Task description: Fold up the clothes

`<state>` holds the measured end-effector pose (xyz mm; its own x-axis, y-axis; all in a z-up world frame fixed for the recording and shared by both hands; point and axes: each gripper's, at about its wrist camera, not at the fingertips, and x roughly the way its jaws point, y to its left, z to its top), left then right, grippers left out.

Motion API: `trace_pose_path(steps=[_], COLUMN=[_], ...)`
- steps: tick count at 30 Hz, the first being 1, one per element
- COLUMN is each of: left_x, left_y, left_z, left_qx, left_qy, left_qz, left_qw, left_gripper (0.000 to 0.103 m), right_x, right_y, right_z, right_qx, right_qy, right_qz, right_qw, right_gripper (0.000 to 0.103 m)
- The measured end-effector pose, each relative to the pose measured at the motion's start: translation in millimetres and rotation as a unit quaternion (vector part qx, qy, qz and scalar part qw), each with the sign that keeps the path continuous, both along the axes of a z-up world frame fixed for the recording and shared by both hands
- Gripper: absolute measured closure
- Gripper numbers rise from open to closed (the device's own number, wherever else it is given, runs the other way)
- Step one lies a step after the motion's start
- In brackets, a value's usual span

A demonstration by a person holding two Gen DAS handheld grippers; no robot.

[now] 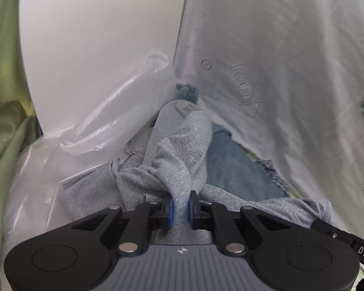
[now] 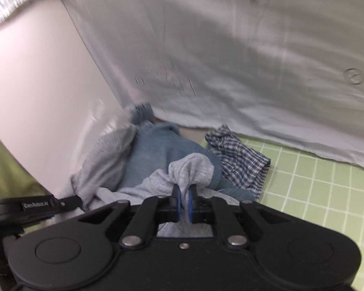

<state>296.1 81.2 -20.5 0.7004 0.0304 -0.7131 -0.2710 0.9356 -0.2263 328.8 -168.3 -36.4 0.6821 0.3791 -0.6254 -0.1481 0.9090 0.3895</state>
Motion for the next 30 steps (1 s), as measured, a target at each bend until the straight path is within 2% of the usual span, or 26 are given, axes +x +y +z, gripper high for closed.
trace_pose_path(steps=[4,6,9,14,20,24,30], left_x=[-47.7,-74.1,-109.9,-168.5,-226.1,-258.3,-294.5], left_y=[-20.7,-37.1,-61.5,-109.3,-166.4,-204.1,-283.5], left_z=[36.3,54.4,72.0,93.5,103.7,108.3,101.9], left_qx=[-0.002,-0.001,-0.007,-0.012,-0.014,-0.037,-0.070], left_qy=[-0.040,-0.058,-0.075,-0.098,-0.112,-0.110,-0.094], left_qz=[-0.029,-0.050,-0.082,-0.128,-0.155,-0.174,-0.241], left_qw=[0.9988,0.9971,0.9938,0.9869,0.9814,0.9779,0.9634], left_gripper=[0.092,0.092,0.092,0.092,0.092,0.092,0.092], right_x=[-58.7,-89.9,-137.6,-208.9,-274.6,-310.6,-360.2], right_y=[-19.3,-35.5,-62.7,-111.4,-167.2,-206.0,-290.4], right_z=[27.9,37.9,46.2,52.8,56.2,63.2,74.8], right_qx=[0.011,0.032,0.062,0.079,0.087,0.075,0.049], right_qy=[-0.036,-0.045,-0.052,-0.058,-0.062,-0.067,-0.079], right_qz=[-0.021,-0.043,-0.084,-0.133,-0.160,-0.173,-0.230], right_qw=[0.999,0.998,0.993,0.986,0.981,0.980,0.969], right_gripper=[0.097,0.097,0.097,0.097,0.097,0.097,0.097])
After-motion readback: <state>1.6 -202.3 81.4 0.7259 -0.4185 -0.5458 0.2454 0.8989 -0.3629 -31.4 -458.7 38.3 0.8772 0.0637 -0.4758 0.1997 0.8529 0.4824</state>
